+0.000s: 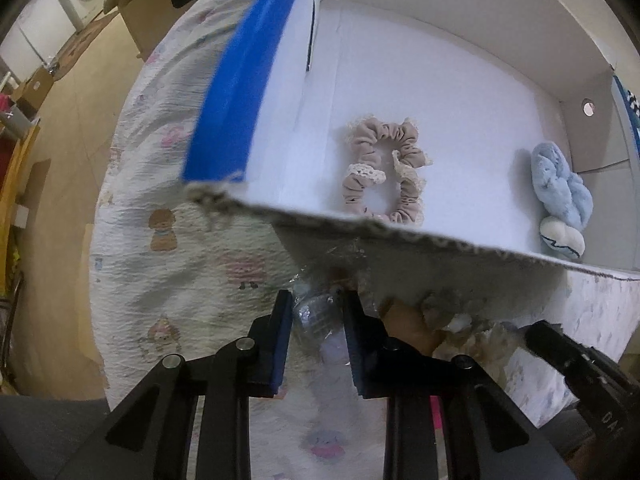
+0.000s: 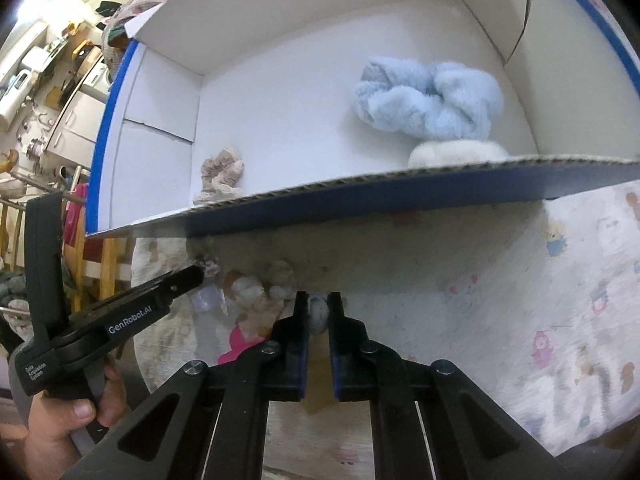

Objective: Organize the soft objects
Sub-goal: 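Grasp the clear plastic bag with the left gripper while the right grasps a white sock, then carry the plastic bag with the left gripper while the right carries the white sock into the box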

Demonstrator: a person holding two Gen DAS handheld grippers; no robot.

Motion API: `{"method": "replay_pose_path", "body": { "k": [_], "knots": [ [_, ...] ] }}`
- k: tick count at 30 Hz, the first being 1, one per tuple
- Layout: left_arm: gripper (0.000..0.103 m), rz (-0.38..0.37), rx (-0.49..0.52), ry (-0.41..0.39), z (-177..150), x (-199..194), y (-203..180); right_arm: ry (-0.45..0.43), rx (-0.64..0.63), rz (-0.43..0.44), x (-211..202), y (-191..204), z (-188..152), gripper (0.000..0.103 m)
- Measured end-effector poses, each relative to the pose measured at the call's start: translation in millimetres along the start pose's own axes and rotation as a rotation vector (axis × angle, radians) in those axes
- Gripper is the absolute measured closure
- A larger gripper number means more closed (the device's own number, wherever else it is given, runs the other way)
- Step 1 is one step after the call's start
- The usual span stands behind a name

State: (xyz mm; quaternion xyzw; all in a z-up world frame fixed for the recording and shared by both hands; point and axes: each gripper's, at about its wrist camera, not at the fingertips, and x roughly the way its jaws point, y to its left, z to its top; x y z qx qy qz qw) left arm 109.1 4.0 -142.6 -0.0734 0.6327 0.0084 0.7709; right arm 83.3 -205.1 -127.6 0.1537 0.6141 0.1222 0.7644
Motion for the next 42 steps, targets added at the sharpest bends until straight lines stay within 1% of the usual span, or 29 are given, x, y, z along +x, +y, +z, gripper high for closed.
{"method": "replay_pose_path", "body": {
  "k": [2,4,11,18,22,28,32,36,42],
  "knots": [
    [0.08,0.0,-0.004,-0.002,-2,-3,2,-0.018,-0.013,-0.006,-4,5,0,0.093],
    [0.08,-0.001,-0.005,-0.007,-2,-6,6,-0.036,-0.026,-0.008,-12,-2,-3,0.093],
    [0.08,0.013,0.001,-0.036,-6,-17,13,-0.111,-0.083,-0.033,-30,2,-8,0.093],
    [0.08,0.03,0.015,-0.076,-23,-36,15,-0.176,-0.139,-0.047,-53,8,-21,0.093],
    [0.08,0.039,0.027,-0.137,-33,-54,10,-0.205,-0.155,-0.041,-64,11,-27,0.093],
    [0.08,0.014,0.026,-0.211,-55,-88,11,-0.256,-0.167,-0.037,-81,16,-38,0.093],
    [0.08,0.01,0.025,-0.251,-58,-108,12,-0.296,-0.173,-0.028,-96,20,-44,0.093],
    [0.08,0.009,0.051,-0.295,-59,-124,8,-0.349,-0.185,-0.031,-114,25,-46,0.093],
    [0.08,0.012,0.088,-0.362,-54,-146,-8,-0.419,-0.206,-0.014,-144,31,-45,0.093]
  ]
}}
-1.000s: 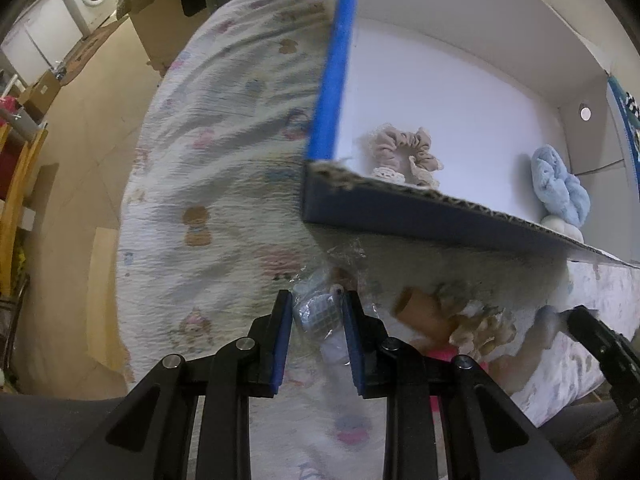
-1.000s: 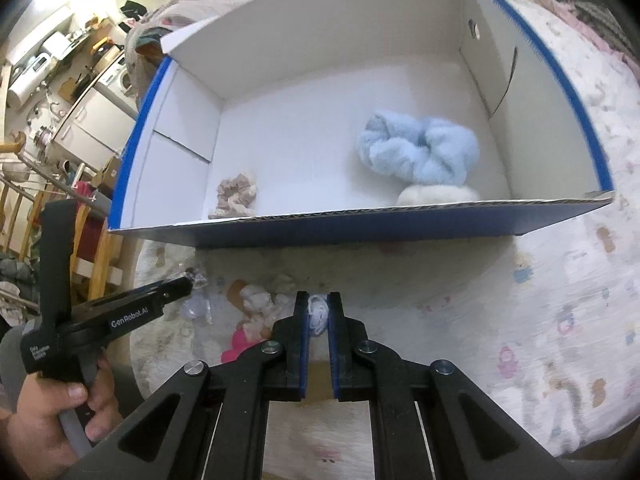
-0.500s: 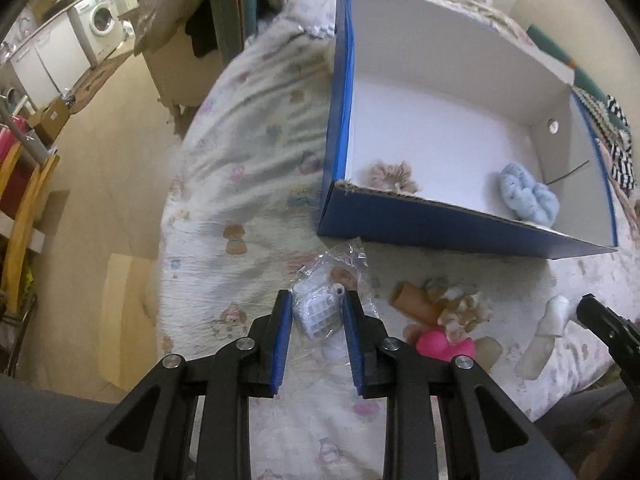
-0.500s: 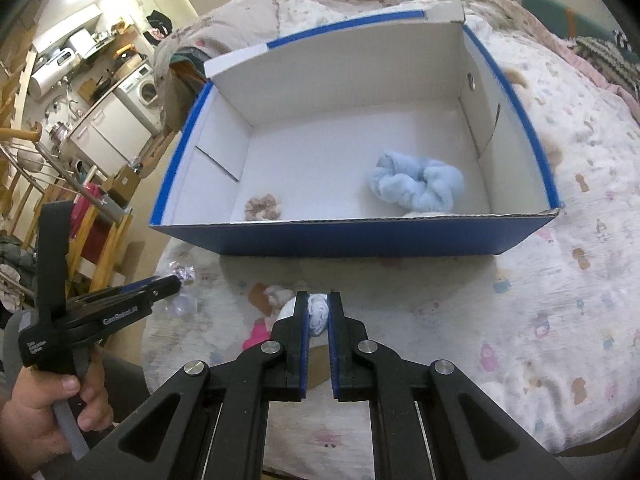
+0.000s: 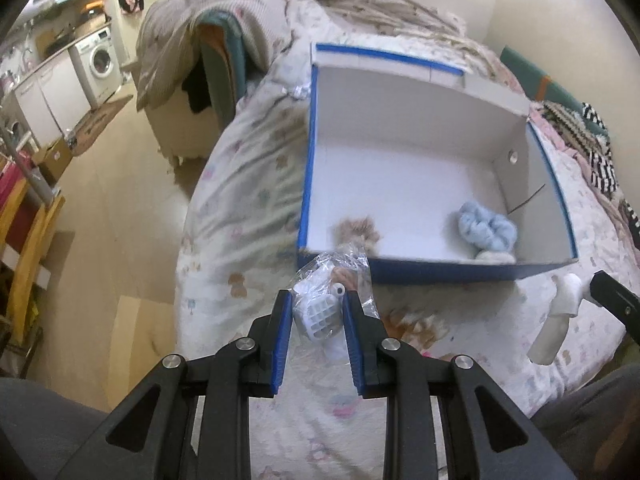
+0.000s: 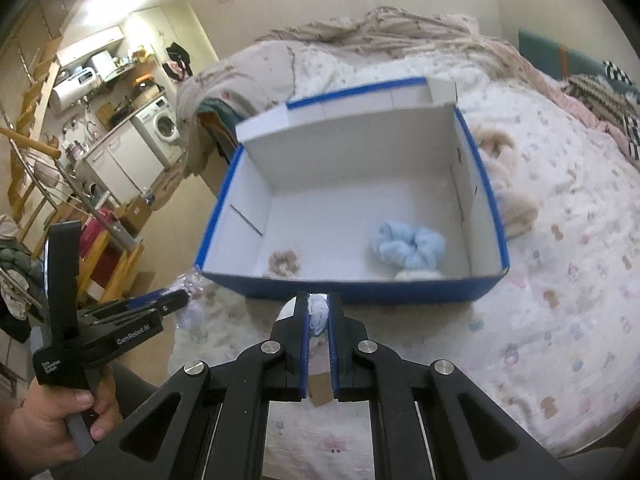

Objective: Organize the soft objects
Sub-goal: 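Carry the plastic bag with the left gripper while the right carries the white sock into the box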

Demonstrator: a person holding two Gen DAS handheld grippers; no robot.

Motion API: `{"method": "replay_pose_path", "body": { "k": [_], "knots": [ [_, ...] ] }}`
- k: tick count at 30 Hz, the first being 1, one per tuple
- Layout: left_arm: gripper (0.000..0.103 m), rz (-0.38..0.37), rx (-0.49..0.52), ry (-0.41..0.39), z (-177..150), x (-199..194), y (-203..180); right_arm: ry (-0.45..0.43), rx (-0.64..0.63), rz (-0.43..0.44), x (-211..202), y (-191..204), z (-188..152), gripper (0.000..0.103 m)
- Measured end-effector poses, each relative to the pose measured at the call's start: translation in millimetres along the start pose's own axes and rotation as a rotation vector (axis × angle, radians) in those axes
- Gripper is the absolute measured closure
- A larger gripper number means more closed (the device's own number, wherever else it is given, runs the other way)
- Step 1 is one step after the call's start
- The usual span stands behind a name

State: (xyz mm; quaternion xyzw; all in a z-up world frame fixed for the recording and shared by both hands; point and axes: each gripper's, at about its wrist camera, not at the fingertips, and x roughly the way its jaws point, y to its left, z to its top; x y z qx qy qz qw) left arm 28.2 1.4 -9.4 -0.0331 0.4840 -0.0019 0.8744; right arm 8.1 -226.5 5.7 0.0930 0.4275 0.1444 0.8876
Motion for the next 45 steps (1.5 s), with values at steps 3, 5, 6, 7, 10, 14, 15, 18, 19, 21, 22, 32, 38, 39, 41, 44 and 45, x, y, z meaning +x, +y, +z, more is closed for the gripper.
{"method": "replay_pose_path", "body": {
  "k": [3,5,6,7,10,14,15,18,19,21,22,32,38,39,41,44,45],
  "knots": [
    [0.08,-0.007,0.011,-0.025,10,-6,-7,-0.027,-0.006,0.006,-9,1,10,0.093],
    [0.08,-0.012,0.02,-0.037,18,-9,-11,-0.048,-0.014,0.008,-14,1,20,0.093],
    [0.08,-0.014,0.023,-0.042,22,-9,-13,-0.059,-0.018,0.008,-17,1,24,0.093],
    [0.08,-0.018,0.024,-0.046,27,-10,-15,-0.069,-0.02,0.009,-19,1,30,0.093],
    [0.08,-0.025,0.032,-0.057,41,-9,-22,-0.09,-0.024,0.011,-20,0,44,0.093],
    [0.08,-0.031,0.057,-0.068,59,-5,-32,-0.106,-0.032,0.014,-16,-2,63,0.093],
    [0.08,-0.034,0.06,-0.068,64,-3,-34,-0.11,-0.036,0.012,-14,-3,68,0.093],
    [0.08,-0.04,0.068,-0.066,77,6,-39,-0.109,-0.04,0.011,-6,-4,81,0.093],
    [0.08,-0.038,0.075,-0.068,81,10,-42,-0.108,-0.04,0.01,-3,-5,83,0.093],
    [0.08,-0.034,0.089,-0.068,87,17,-46,-0.102,-0.042,0.009,7,-7,89,0.093],
    [0.08,-0.032,0.097,-0.067,91,22,-48,-0.098,-0.041,0.008,13,-8,92,0.093],
    [0.08,-0.058,0.098,-0.007,95,84,-55,-0.011,0.003,-0.007,80,-29,93,0.093],
    [0.08,-0.036,0.129,0.013,90,109,-62,0.041,0.027,-0.017,104,-42,87,0.093],
    [0.08,-0.042,0.13,0.014,89,110,-64,0.051,0.023,-0.024,108,-42,86,0.093],
    [0.08,-0.057,0.124,0.024,90,113,-65,0.073,0.016,-0.035,116,-43,84,0.093],
    [0.08,-0.063,0.128,0.042,89,118,-67,0.108,0.014,-0.045,126,-44,81,0.093],
    [0.08,-0.065,0.13,0.047,88,119,-68,0.12,0.015,-0.048,129,-45,80,0.093]
  ]
}}
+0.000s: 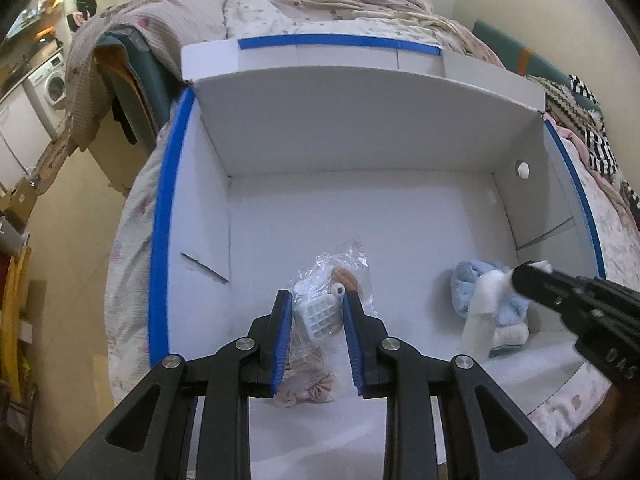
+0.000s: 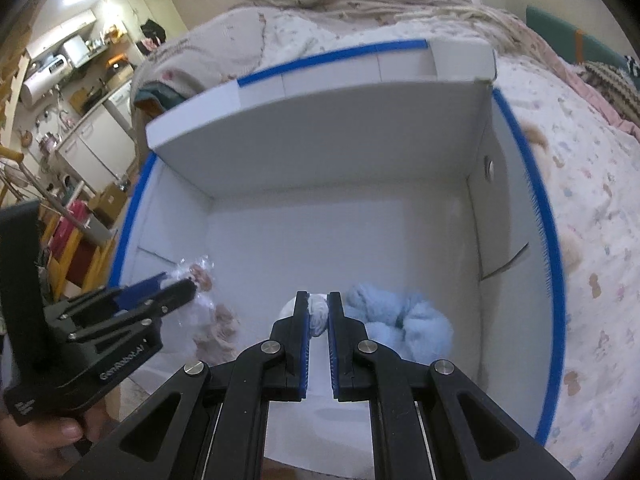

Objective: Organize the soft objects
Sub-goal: 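Carry the plastic bag with the left gripper while the right carries the white sock into the box, then open the left gripper to drop the bag while the right releases the sock in the box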

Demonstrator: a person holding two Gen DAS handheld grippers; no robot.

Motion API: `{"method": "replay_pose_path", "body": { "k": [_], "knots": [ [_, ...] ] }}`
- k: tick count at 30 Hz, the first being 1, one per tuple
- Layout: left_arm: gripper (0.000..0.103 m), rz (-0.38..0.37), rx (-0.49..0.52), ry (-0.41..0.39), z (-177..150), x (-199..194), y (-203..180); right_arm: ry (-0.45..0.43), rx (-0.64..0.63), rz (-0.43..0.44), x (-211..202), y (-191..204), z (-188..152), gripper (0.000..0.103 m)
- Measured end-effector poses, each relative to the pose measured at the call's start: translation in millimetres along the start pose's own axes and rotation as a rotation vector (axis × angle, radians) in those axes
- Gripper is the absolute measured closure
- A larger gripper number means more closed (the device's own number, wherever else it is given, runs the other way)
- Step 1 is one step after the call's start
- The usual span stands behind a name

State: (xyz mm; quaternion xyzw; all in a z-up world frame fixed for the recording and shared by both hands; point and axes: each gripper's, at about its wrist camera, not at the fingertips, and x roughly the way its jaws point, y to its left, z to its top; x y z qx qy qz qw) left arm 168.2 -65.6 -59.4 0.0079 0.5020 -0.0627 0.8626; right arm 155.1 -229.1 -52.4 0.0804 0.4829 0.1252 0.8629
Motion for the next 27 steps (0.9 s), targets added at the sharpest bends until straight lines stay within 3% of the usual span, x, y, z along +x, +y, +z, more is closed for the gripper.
{"method": "replay_pose_path", "body": {
  "k": [9,20,27],
  "knots": [
    [0.08,-0.025,-0.001,0.074,-2,15,-6,0.085,0.003,-0.014,22,-2,-8,0.093],
    [0.078,-0.019,-0.001,0.097,-1,17,-9,0.078,0.026,-0.011,22,-5,-7,0.093],
    [0.053,-0.005,-0.001,0.073,-1,12,-9,0.067,0.045,-0.001,18,-8,-8,0.09]
  ]
}}
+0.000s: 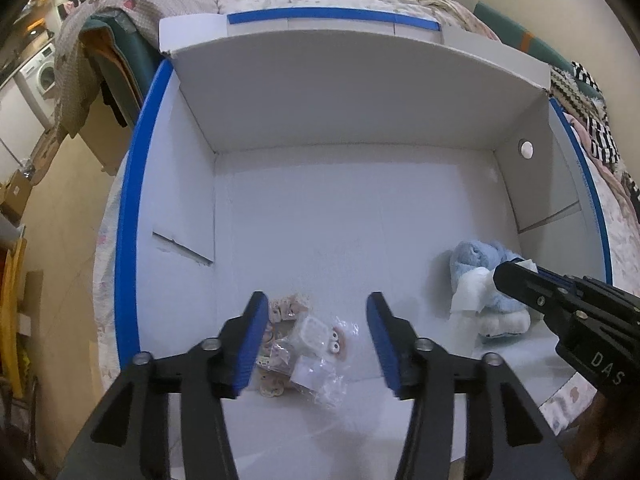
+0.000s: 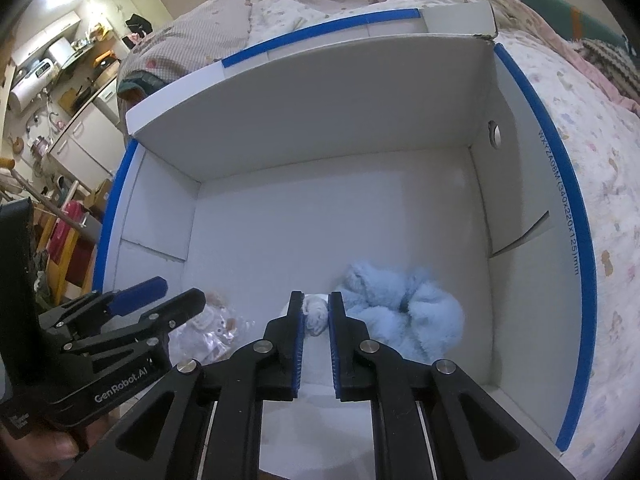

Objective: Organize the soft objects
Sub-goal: 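Open the left gripper to drop the bag while the right releases the sock in the box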

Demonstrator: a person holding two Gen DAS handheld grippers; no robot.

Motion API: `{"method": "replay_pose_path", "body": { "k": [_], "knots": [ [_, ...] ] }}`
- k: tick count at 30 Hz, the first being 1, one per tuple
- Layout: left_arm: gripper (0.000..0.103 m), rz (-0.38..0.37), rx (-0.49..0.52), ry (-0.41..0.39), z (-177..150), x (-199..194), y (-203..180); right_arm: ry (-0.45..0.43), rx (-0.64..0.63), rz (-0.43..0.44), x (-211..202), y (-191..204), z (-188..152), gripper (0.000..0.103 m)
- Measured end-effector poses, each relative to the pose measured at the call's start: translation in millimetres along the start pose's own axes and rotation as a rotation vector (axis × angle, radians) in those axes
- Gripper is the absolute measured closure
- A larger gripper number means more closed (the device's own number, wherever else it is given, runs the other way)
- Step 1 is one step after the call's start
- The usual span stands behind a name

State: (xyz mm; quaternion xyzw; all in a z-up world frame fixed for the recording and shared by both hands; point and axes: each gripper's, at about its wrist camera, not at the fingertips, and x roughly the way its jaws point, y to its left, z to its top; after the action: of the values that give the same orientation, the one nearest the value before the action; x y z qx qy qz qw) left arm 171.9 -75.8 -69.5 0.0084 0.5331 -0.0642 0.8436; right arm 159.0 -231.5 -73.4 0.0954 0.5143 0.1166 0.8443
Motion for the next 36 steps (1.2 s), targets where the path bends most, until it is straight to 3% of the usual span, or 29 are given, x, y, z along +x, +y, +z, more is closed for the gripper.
{"method": "replay_pose_path", "body": {
  "k": [4,6,7,8,14,36],
  "knots": [
    [0.048,-0.001,0.003,0.004,0,-1,1,-0.01,0.009,0.005,-2,-1,0,0.074],
    [0.047,0.0,0.001,0.006,0,-1,1,-0.019,0.016,0.01,-4,-2,1,0.058],
    [0.047,0.002,0.0,0.007,1,-1,2,-0.024,0.02,0.012,-5,-3,1,0.038],
    [0.047,0.003,-0.001,0.007,1,-1,2,-0.032,0.026,0.017,-7,-3,1,0.029],
    [0.046,0.003,-0.003,0.004,1,-4,4,-0.055,0.062,0.03,-12,-7,4,0.025],
    [0.046,0.029,-0.007,-0.05,-5,-24,9,-0.07,0.082,0.032,-20,-8,0,0.025]
  ]
}}
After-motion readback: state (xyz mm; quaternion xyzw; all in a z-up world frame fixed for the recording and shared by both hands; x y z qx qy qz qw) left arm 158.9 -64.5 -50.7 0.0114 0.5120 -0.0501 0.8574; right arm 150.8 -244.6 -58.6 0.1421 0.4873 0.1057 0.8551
